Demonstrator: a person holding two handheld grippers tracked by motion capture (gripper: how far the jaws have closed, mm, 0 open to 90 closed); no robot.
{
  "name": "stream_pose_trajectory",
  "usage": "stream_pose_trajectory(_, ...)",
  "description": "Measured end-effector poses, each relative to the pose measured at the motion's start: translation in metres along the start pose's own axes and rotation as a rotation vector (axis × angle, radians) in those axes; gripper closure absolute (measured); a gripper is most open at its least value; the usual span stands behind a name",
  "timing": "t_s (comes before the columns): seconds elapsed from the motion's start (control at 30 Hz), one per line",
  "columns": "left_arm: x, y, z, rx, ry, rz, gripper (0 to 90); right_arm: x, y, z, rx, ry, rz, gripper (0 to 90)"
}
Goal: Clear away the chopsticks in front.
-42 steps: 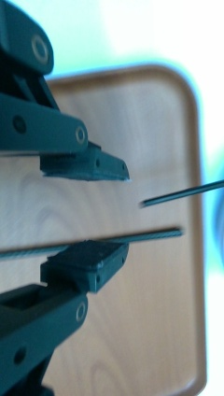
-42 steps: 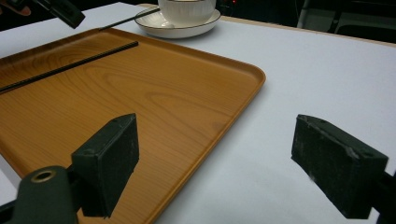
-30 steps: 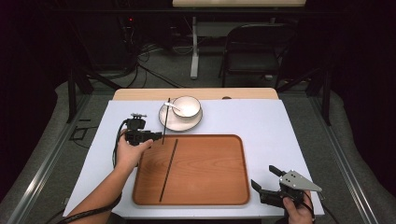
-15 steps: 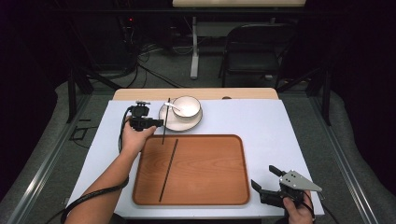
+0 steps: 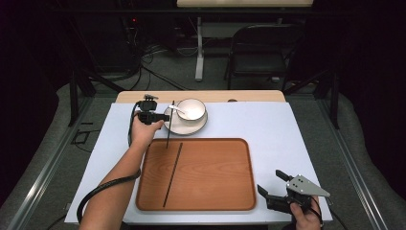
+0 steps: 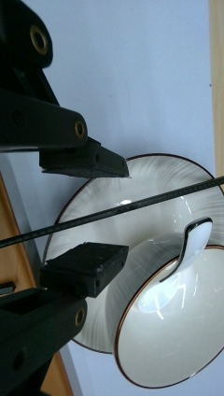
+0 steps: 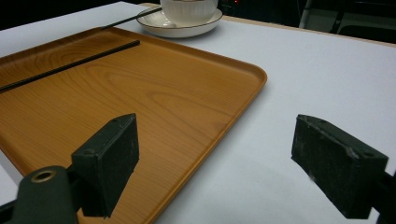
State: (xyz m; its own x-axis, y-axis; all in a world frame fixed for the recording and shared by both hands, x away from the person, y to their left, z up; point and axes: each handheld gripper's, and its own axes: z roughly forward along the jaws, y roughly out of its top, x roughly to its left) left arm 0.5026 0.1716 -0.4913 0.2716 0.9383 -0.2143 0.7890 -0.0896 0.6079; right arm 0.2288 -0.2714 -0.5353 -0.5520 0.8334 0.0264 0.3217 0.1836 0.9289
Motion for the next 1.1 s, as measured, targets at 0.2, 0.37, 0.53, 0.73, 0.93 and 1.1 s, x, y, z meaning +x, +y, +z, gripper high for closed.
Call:
stream_pose_trajectory(0.2, -0.001, 0.0, 0.014, 0.024, 0.004, -0.025, 61.5, 0.0, 0.0, 0.0, -0.001, 0.002, -0.002, 14.6)
stream_pose_trajectory(0.37, 0.0, 0.001, 0.023, 0.042, 0.015, -0.041, 63.6, 0.0, 0.0, 0.0, -0.002, 0.003, -0.002, 14.6)
stream_pose_trajectory(0.53, 0.0, 0.003, 0.03, 0.055, 0.006, -0.061, 66.2, 0.0, 0.0, 0.0, 0.0, 0.003, -0.006, 14.6)
stream_pose_trajectory(0.73, -0.004, 0.007, 0.035, 0.089, -0.005, -0.084, 71.1, 0.0, 0.0, 0.0, -0.002, 0.003, -0.002, 14.6)
stream_pose_trajectory(0.93, -0.006, 0.013, 0.038, 0.147, 0.002, -0.133, 76.4, 0.0, 0.0, 0.0, -0.004, 0.004, -0.004, 14.6)
stream_pose_trajectory(1.1, -0.003, 0.015, 0.041, 0.197, 0.011, -0.193, 79.7, 0.0, -0.001, -0.001, -0.004, 0.005, -0.006, 14.6)
